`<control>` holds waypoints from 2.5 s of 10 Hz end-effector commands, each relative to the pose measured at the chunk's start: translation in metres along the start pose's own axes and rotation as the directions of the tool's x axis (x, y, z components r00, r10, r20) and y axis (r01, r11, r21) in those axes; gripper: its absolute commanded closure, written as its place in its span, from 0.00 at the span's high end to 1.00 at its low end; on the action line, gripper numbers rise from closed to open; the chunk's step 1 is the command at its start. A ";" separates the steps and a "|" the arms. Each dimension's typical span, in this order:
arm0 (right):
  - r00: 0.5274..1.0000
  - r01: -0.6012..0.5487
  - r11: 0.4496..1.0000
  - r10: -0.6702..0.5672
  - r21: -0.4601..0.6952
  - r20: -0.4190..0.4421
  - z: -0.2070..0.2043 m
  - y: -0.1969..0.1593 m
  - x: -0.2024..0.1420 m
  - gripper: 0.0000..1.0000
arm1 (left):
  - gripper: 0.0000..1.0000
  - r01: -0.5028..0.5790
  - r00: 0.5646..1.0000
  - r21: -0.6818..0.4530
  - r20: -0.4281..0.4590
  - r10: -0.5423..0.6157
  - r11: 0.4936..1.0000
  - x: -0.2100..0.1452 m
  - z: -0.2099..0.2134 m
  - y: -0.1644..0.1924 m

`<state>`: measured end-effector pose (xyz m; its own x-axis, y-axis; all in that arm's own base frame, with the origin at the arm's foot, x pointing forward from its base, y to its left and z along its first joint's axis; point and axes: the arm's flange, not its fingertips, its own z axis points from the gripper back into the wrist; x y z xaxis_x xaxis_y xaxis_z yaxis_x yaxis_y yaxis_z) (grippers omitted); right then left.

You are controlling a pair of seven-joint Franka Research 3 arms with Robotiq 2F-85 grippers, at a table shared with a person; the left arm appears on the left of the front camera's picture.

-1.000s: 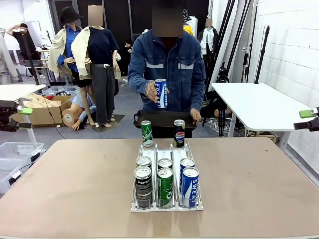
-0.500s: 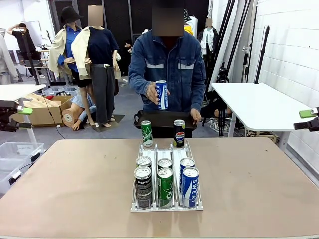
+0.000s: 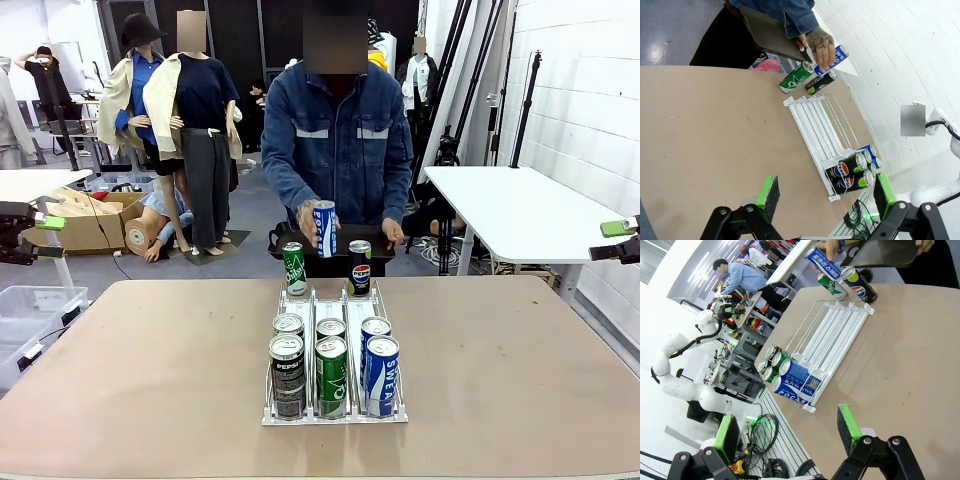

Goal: Retrieve and hand over the desired beverage to the person.
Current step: Pick up a can of the same type that the person held from the Automatic Can Dispenser.

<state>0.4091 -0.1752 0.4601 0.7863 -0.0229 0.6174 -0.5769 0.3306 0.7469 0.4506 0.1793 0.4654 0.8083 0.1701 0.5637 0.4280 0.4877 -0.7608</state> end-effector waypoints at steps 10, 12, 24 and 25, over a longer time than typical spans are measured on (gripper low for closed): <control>1.000 0.001 1.000 -0.001 0.003 0.003 0.000 0.000 -0.002 1.00 | 1.00 -0.003 1.000 0.007 -0.005 0.003 1.000 0.000 0.001 0.001; 1.000 0.001 1.000 -0.001 0.003 0.003 0.000 0.000 -0.002 1.00 | 1.00 -0.003 1.000 0.007 -0.005 0.003 1.000 0.000 0.001 0.001; 1.000 0.001 1.000 -0.001 0.003 0.003 0.000 0.000 -0.002 1.00 | 1.00 -0.003 1.000 0.007 -0.005 0.003 1.000 0.000 0.001 0.001; 1.000 0.001 1.000 -0.001 0.003 0.003 0.000 0.000 -0.002 1.00 | 1.00 -0.003 1.000 0.007 -0.005 0.003 1.000 0.000 0.001 0.001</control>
<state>0.4091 -0.1752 0.4600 0.7863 -0.0229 0.6174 -0.5769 0.3306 0.7469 0.4506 0.1793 0.4654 0.8083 0.1700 0.5637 0.4280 0.4877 -0.7608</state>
